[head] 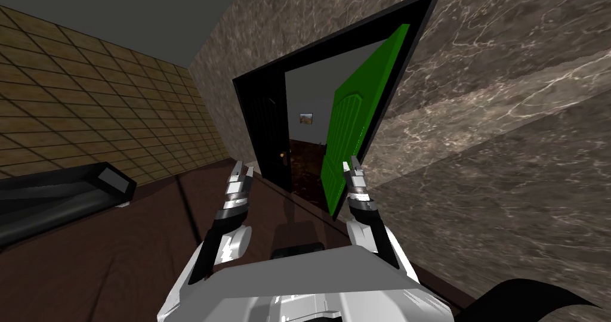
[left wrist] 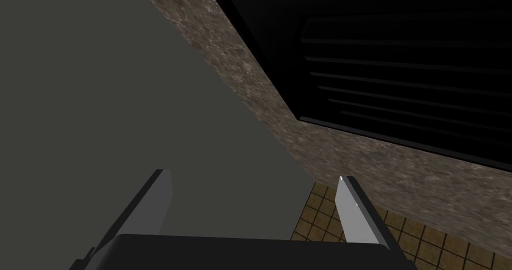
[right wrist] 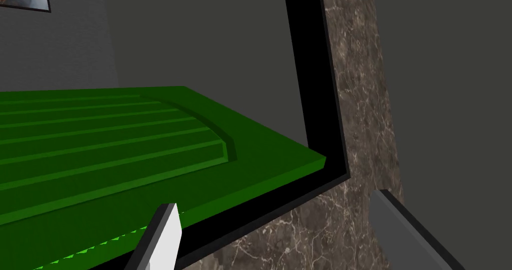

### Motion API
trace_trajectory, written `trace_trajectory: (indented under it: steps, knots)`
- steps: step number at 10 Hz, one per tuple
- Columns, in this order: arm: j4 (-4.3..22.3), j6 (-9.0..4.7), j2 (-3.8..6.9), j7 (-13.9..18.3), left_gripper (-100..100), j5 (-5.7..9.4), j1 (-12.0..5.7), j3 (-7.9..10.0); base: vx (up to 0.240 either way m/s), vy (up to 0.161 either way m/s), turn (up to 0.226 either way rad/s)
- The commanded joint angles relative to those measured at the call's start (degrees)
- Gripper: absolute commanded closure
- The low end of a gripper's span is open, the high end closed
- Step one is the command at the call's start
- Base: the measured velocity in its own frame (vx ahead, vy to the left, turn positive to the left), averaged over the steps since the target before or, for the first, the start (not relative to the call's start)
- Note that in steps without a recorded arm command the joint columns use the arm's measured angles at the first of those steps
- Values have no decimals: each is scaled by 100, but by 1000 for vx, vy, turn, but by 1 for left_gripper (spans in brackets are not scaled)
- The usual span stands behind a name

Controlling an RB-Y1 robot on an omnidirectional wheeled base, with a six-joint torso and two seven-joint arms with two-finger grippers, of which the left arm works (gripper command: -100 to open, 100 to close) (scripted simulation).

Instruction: Push the door open

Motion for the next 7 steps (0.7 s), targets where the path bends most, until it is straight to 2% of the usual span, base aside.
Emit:
trace_trajectory:
  steps: [1, 7]
  knots:
    - [198, 10, 50, 58, -100, -8, -100, -55, 88, 65, -12]
    - [1083, 54, 182, 255, -100, -71, -584, -317, 90, 93, -11]
